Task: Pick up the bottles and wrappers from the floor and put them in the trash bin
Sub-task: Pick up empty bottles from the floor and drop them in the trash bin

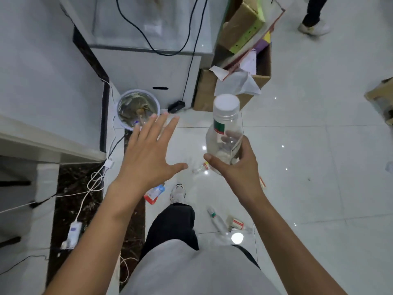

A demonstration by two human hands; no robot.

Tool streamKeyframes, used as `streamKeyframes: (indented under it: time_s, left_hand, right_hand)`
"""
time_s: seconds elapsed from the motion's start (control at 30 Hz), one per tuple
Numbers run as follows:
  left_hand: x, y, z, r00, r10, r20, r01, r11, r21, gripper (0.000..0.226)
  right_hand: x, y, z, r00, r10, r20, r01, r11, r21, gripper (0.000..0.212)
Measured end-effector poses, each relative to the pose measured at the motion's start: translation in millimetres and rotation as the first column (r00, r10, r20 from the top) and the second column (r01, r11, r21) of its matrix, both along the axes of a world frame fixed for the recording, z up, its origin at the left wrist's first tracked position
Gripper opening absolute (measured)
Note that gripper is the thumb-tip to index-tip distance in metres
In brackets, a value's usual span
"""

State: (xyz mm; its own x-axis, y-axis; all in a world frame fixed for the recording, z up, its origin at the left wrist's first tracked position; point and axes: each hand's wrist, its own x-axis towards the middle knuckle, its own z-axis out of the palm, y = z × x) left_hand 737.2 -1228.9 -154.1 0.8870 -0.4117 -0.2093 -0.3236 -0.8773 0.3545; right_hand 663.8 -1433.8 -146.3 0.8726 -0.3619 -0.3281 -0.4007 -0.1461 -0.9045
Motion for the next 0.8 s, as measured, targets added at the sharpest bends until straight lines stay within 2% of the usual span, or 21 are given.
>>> streamKeyframes:
  time_s: [0.17, 0.4, 0.5, 0.67, 0.8]
  left_hand:
    - [16, 37, 28, 0.983, 0.181, 0.012, -0.18, 0.981, -0.077, 0.117]
    - [23, 73, 43, 0.934, 0.358, 0.0, -0.357, 0.929, -0.095, 0.118]
    - [27, 77, 54, 0.915, 0.404, 0.004, -0.402, 0.911, -0.091, 0.119]
    - [31, 84, 73, 0.858, 0.513, 0.025, -0.509, 0.856, -0.09, 0.119]
    - [39, 83, 82, 0.845, 0.534, -0.02, -0.533, 0.84, -0.1, 0.121]
  right_hand:
    - [47, 23, 27, 0.987, 0.16, 0.026, -0.16, 0.987, -0.017, 0.058]
    - [93, 50, 38, 0.945, 0.315, 0.083, -0.317, 0.948, 0.007, 0.059]
    - [112, 58, 37, 0.909, 0.402, 0.107, -0.405, 0.914, 0.003, 0.057]
    - [142, 75, 45, 0.862, 0.494, 0.11, -0.503, 0.86, 0.083, 0.059]
    - [160, 74, 50, 0.838, 0.531, 0.128, -0.544, 0.833, 0.105, 0.06]
